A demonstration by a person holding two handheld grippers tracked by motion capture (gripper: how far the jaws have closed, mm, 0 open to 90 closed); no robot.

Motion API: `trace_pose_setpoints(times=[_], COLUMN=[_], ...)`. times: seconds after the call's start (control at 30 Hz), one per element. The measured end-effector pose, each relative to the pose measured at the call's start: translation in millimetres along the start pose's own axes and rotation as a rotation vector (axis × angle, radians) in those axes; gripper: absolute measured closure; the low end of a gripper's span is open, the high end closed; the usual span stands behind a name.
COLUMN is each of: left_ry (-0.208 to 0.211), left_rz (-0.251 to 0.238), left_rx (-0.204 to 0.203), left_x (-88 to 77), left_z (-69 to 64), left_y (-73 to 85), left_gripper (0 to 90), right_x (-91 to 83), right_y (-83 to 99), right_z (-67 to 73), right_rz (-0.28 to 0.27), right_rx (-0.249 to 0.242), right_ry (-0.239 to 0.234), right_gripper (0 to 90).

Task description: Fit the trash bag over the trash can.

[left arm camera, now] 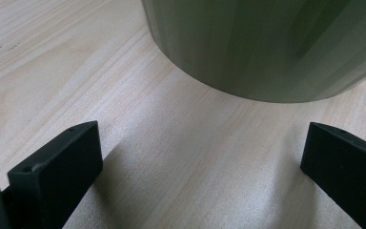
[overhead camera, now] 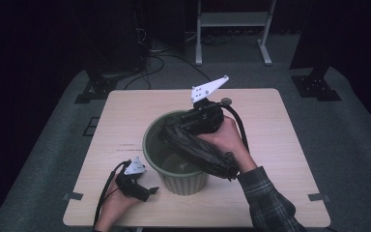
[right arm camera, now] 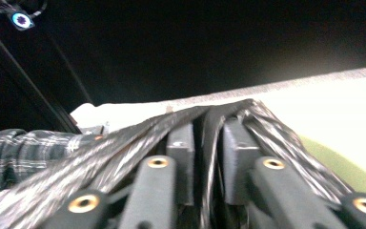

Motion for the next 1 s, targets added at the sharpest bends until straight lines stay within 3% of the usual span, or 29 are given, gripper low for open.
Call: trace_pose_setpoints(times=[0.1, 0.2, 0.4, 0.63, 1.0], left_ry=[0.0, 0.0, 0.0, -0.001, -0.002], left_rz=[0.0, 0.0, 0.0, 0.0, -0.001], left_rx=[0.0, 0.0, 0.0, -0.001, -0.003], left_x=[0.0, 0.0, 0.0, 0.1, 0.1], left_z=[0.0, 0.0, 0.0, -0.1, -0.3], left_y=[0.0, 0.0, 0.0, 0.0, -0.1], left_gripper=[0.0, 0.0, 0.0, 0.0, 0.0], right_x=[-6.3, -10.5, -34.0, -56.1, -99.2], right_y=[6.6, 8.9, 20.5, 37.7, 68.4], right_z=[-0.3, -0.7, -6.7, -10.3, -0.6], right_rz=[0.01, 0.016, 0.013, -0.014, -0.037], right_rx=[0.002, 0.0, 0.006, 0.032, 0.053], right_ry=[0.035, 0.052, 0.162, 0.201, 0.267], right_gripper=[61.7, 59.1, 54.3, 51.6, 48.4])
Point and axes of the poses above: each handheld gripper's, and its own axes: x roughly forward along the jaws, y roughly out of its underside, z roughly to its left, the point moved 2 cm from there along x, roughly forward along the jaws, and after that the axes turned 4 degrees about y, right-handed, at the moved point
